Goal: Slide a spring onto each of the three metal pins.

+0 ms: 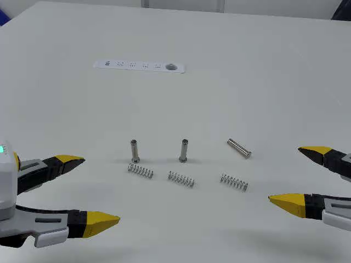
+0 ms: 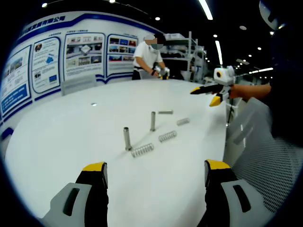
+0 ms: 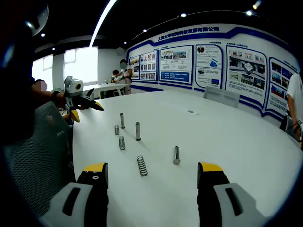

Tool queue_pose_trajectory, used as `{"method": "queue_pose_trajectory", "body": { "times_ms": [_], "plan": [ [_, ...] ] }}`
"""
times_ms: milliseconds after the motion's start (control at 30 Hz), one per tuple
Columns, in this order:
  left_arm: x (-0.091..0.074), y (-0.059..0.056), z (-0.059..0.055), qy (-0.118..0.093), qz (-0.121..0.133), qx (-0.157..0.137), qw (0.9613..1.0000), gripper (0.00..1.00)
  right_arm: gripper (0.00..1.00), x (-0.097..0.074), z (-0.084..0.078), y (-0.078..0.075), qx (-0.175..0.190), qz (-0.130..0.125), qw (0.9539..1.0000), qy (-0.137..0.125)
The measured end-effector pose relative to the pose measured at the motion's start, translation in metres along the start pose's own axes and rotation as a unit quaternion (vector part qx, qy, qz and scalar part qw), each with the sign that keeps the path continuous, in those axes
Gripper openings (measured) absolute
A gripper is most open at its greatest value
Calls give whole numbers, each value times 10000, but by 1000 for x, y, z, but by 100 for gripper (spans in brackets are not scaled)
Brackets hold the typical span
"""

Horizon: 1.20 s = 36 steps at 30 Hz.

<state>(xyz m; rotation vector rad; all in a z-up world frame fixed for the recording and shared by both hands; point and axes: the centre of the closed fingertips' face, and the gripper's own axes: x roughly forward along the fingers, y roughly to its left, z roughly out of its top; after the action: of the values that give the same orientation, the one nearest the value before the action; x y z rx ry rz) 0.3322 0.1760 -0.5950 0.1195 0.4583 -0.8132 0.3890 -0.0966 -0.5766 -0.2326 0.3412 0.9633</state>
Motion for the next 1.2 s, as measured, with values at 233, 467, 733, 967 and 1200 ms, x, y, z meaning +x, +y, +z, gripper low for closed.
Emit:
{"method": "queue_pose_trajectory", "body": {
  "times_ms": [233, 467, 733, 967, 1200],
  "plan": [
    [1, -3, 1, -3, -8, 7, 10000, 85, 78, -1, 0, -1, 12, -23, 10000, 3],
    [0, -4, 1, -8, -9, 1, 10000, 85, 77, -3, -1, -1, 71, -46, 10000, 4],
    [1, -3, 2, -39, -6, -8, 10000, 85, 76, -2, 3, -5, 106, -80, 9999, -11],
    [1, -4, 2, -56, -10, -28, 10000, 85, 75, 0, 3, -7, 115, -105, 9999, 28],
    [1, -5, 3, -91, -12, -27, 10000, 84, 74, 1, 5, -12, 134, -168, 9998, 24]
  ]
}}
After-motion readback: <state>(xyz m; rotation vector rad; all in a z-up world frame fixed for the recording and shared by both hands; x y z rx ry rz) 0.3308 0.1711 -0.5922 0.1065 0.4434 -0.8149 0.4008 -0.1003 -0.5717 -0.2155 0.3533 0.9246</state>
